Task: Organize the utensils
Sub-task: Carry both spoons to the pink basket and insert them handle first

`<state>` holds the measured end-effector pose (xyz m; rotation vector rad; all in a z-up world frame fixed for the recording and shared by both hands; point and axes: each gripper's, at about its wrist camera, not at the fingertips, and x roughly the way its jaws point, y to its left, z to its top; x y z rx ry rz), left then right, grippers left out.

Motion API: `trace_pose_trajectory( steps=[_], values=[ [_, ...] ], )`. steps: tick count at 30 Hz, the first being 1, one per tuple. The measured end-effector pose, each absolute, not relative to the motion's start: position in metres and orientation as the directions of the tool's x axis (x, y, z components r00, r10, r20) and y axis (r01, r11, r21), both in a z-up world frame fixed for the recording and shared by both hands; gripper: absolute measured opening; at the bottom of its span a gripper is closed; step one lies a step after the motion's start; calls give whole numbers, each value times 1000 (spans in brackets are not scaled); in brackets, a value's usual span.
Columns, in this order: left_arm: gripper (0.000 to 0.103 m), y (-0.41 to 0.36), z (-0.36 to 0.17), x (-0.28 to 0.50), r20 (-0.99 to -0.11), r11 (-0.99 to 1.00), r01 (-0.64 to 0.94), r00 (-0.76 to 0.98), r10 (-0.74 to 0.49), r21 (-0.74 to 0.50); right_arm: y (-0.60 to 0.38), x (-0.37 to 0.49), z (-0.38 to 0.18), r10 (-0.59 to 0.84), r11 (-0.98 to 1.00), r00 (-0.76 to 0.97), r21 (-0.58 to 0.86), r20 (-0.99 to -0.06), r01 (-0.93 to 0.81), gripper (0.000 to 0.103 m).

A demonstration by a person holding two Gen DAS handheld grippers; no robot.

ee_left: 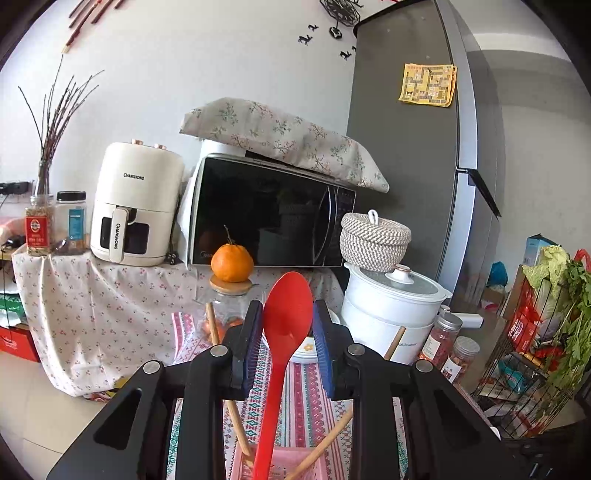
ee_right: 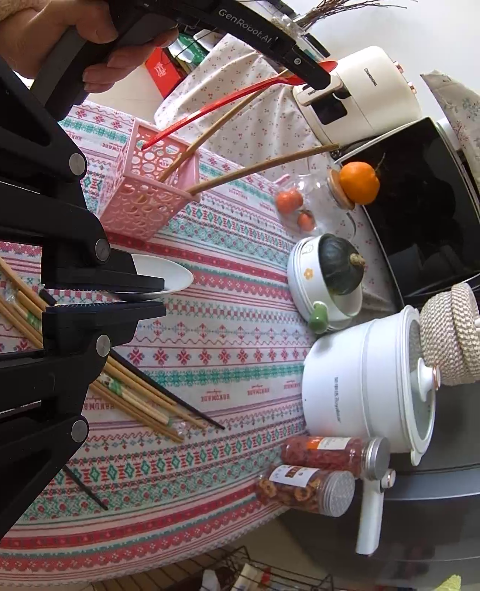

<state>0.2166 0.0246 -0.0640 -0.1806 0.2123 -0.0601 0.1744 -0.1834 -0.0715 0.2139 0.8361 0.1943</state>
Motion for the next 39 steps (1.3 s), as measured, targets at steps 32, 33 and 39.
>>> trace_pose_trajectory(
  steps=[32, 33, 39],
  values=[
    [78, 99, -84, 169, -792, 990, -63, 608, -62, -127, -111, 167, -15, 117, 989, 927, 130, -357, -75, 3],
    [78, 100, -87, 168, -798, 991, -61, 599, -61, -122, -108, 168, -15, 108, 990, 931, 120, -347, -70, 4],
    [78, 105, -97, 169, -825, 994, -50, 563, -52, -97, -85, 179, -29, 49, 999, 947, 31, -318, -41, 4]
  ],
)
